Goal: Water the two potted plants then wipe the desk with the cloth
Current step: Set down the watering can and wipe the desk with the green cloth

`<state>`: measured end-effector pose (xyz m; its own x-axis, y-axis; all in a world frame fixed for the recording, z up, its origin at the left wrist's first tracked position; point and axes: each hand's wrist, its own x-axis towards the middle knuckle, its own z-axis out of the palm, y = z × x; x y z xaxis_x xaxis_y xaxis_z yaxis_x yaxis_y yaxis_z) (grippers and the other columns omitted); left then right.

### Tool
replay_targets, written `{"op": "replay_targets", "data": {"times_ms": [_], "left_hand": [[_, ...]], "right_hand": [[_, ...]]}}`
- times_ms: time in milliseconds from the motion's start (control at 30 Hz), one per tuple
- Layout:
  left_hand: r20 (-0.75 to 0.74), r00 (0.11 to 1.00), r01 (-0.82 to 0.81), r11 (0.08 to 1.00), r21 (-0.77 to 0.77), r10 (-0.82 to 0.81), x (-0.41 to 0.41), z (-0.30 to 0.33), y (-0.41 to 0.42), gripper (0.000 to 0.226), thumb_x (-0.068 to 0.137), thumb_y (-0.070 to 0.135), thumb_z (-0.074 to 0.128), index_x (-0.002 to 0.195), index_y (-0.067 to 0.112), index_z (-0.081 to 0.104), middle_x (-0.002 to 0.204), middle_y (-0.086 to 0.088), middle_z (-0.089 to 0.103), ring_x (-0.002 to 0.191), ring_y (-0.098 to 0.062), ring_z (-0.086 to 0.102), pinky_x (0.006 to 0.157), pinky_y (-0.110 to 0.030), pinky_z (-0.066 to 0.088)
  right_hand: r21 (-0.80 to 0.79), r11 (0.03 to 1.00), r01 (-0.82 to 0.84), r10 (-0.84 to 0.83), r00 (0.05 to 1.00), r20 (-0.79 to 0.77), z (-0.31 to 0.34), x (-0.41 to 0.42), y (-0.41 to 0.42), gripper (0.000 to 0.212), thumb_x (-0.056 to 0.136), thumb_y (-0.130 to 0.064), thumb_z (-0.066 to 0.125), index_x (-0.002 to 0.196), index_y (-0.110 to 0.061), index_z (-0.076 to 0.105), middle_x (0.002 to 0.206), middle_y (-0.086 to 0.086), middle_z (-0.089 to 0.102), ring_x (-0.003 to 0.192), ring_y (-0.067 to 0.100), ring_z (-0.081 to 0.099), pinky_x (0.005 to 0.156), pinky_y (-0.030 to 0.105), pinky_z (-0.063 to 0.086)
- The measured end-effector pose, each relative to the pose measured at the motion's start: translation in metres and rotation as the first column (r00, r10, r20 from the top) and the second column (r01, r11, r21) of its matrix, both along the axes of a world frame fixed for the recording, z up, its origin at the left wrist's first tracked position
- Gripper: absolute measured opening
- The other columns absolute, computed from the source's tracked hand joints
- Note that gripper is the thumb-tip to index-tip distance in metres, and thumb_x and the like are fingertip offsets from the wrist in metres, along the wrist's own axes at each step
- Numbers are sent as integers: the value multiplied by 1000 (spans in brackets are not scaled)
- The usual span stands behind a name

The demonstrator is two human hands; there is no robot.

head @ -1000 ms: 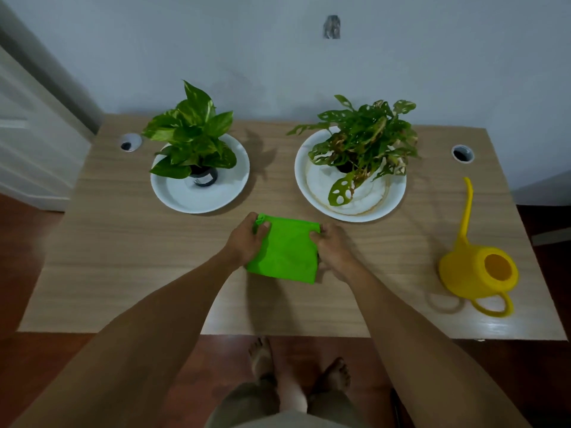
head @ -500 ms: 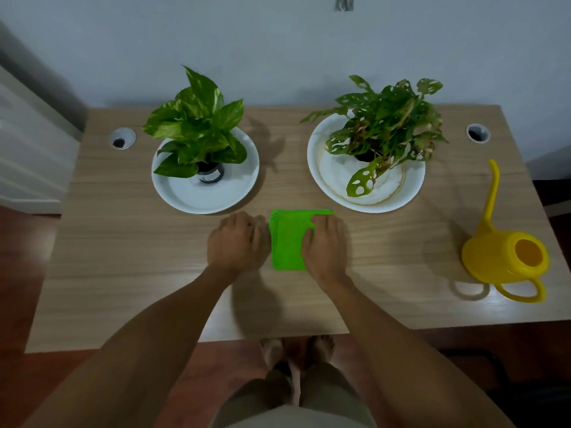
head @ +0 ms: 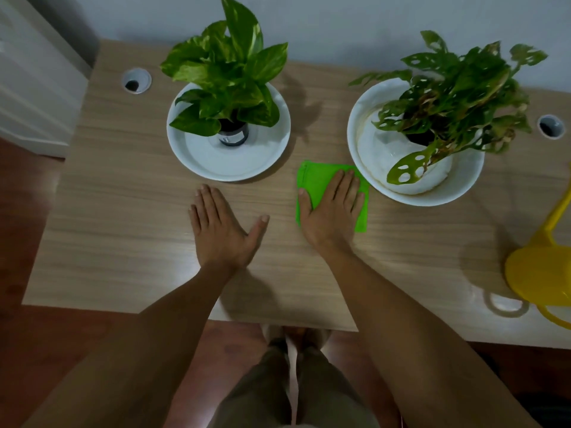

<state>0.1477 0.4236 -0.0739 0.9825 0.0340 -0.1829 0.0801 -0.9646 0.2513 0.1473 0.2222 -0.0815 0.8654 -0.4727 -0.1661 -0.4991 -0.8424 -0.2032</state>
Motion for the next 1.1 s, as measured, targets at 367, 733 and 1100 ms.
{"op": "replay_targets", "data": {"times_ms": [367,733,1100], "left_hand": [[-5,1000,11,999,47,-11,1,3,-1,119,86,88,27,161,0,-1,170,-20,-6,158,-29,-12,128,-52,1],[6,1000,17,997,76,-17,4,1,-1,120,86,88,25,161,-1,-1,170,-21,-7,158,-30,-13,128,-52,0],[-6,1000,15,995,100,-14,4,2,-2,120,85,89,24,161,-1,-2,170,-20,-8,158,-30,-14,128,-52,3]], "right_hand": [[-65,956,-287,288,957,20,-7,38,-21,69,107,-44,17,168,-14,9,175,12,7,163,29,4,132,49,4],[-47,963,-266,268,963,22,-5,121,-26,68,108,-43,16,167,-11,10,175,14,5,162,32,3,131,51,3],[41,999,7,-6,1000,-13,4,157,-16,69,110,-43,19,167,-10,0,175,15,-6,162,33,-9,129,54,-6]]}}
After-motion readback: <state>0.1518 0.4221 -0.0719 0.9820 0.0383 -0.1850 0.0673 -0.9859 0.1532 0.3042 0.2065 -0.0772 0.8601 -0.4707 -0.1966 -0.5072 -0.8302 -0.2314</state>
